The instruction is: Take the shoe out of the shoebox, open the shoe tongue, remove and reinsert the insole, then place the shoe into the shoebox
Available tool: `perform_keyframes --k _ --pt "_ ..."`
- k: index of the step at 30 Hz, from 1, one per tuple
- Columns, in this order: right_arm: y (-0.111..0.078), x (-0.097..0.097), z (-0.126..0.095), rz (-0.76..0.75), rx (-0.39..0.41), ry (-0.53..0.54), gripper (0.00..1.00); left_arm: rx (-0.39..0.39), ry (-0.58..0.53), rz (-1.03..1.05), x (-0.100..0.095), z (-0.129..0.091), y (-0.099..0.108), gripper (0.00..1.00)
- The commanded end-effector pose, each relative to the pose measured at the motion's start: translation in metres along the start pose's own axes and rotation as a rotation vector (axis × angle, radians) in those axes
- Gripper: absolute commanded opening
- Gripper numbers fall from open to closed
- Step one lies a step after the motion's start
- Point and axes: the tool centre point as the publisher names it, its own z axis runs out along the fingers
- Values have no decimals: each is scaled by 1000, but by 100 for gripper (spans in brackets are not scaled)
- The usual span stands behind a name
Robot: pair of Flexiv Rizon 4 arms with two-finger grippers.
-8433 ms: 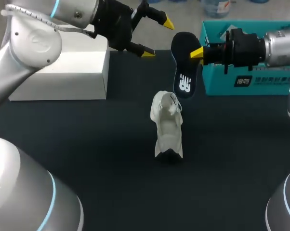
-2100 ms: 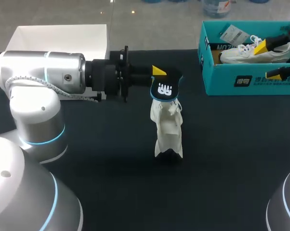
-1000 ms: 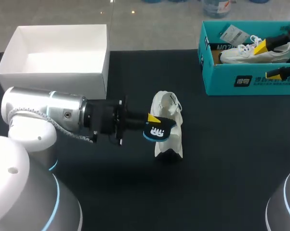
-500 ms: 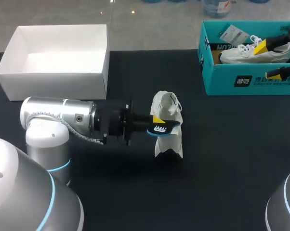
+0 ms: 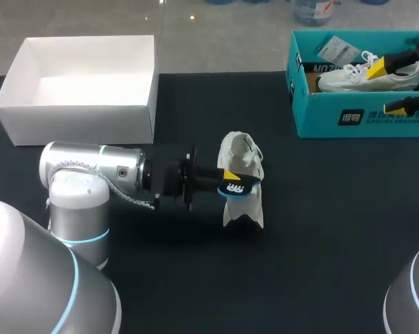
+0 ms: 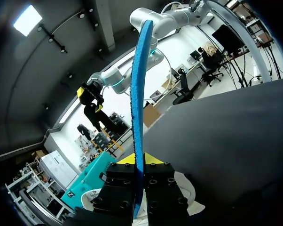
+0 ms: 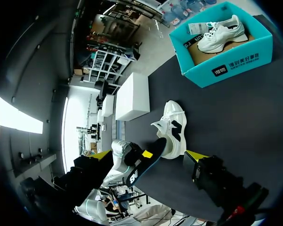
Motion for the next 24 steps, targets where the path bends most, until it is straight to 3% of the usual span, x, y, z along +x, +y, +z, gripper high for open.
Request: perform_keyframes --k 1,11,19,24 --pt "0 0 1 1 -1 -3 100 -9 -7 -1 1 0 2 0" --pt "0 0 1 1 -1 -3 100 94 -42 15 -15 5 -37 0" --pt "0 0 1 1 -1 -3 100 94 -44 31 -14 23 -30 0" --pt "0 0 1 1 -1 -3 100 49 -47 6 -10 13 -21 0"
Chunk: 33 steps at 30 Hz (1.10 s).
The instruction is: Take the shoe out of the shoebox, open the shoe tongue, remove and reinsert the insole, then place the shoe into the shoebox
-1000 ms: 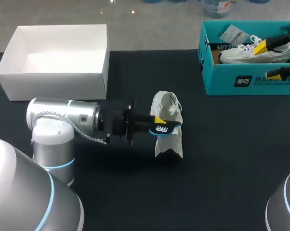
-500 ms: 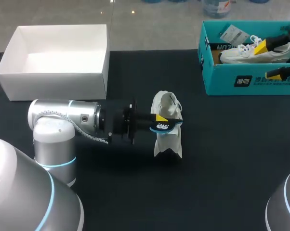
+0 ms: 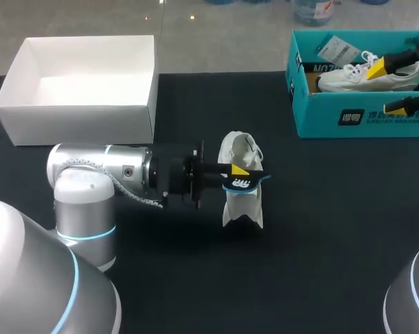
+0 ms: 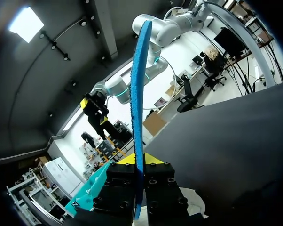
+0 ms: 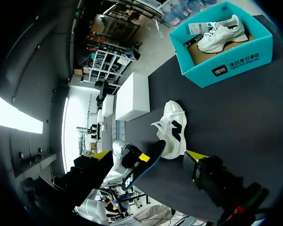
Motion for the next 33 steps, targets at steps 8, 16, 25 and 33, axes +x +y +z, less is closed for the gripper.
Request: perform_keyframes --k 8,16,25,33 --pt "0 0 0 1 -1 -4 100 -65 -11 -16 10 -9 22 0" --pt "0 0 0 1 -1 -4 100 -47 -24 -45 8 -4 13 0" --pt "0 0 0 1 -1 -4 100 37 -24 -28 2 8 -12 0" --pt "0 0 0 1 -1 -4 100 58 -7 -23 6 29 1 0"
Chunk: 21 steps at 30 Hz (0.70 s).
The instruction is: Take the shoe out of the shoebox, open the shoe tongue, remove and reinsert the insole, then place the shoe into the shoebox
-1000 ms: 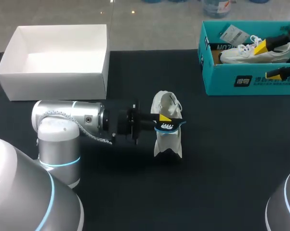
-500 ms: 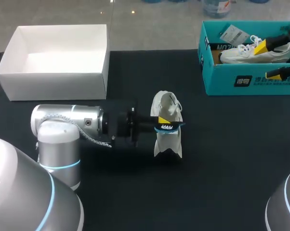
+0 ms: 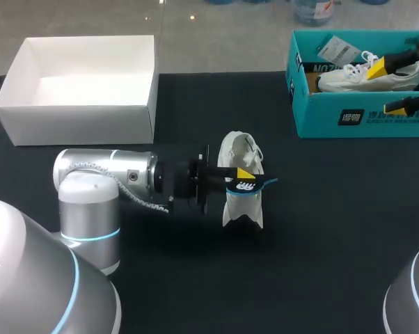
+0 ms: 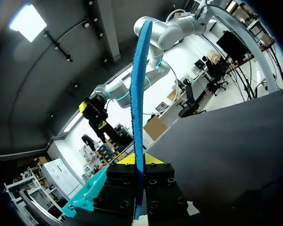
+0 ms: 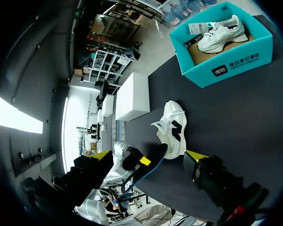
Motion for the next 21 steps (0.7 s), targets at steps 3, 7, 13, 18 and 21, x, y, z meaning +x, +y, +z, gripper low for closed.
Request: perform_keyframes --k 3,7,13,18,21 --pt "0 0 1 2 -1 -4 100 7 4 -3 1 19 21 0" --pt "0 0 1 2 -1 -4 100 -17 3 -1 2 22 31 0" --pt "0 0 1 2 -1 -4 100 -48 18 -9 8 16 38 0" --pt "0 0 1 2 -1 -4 100 -72 21 -13 10 9 42 0" --pt "0 0 1 2 -1 -4 100 -78 16 -14 8 5 39 0"
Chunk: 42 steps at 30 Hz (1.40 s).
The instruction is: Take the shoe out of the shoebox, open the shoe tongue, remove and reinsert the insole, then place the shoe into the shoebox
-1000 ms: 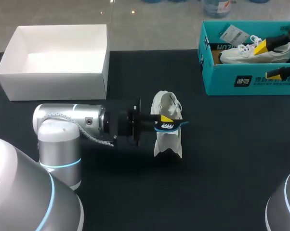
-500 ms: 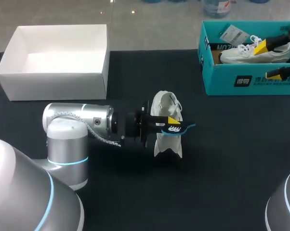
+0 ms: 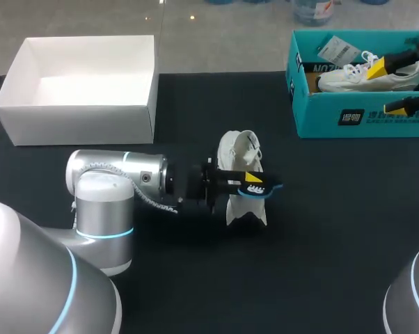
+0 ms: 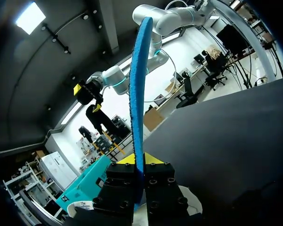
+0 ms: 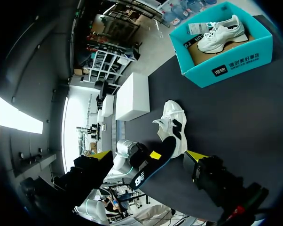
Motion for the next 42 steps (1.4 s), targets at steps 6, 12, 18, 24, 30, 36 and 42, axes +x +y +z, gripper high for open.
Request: perform_keyframes --k 6,12,18,24,30,36,42 --pt "0 0 1 2 -1 -3 100 33 -35 0 -9 -13 -24 0" --pt "0 0 1 2 -1 -3 100 45 -80 -1 -12 -19 -35 0" --pt "0 0 1 2 -1 -3 100 21 -94 -34 -4 -19 -24 0" --pt "0 0 1 2 -1 -3 100 -5 -98 -56 -1 -21 -14 0" --pt "0 0 1 2 -1 -3 100 -4 -106 -111 2 -22 -3 0" --pt "0 0 1 2 -1 -3 100 -20 -93 -115 8 -23 11 0" --pt "0 0 1 2 -1 -3 100 -48 -84 -109 8 -22 24 0"
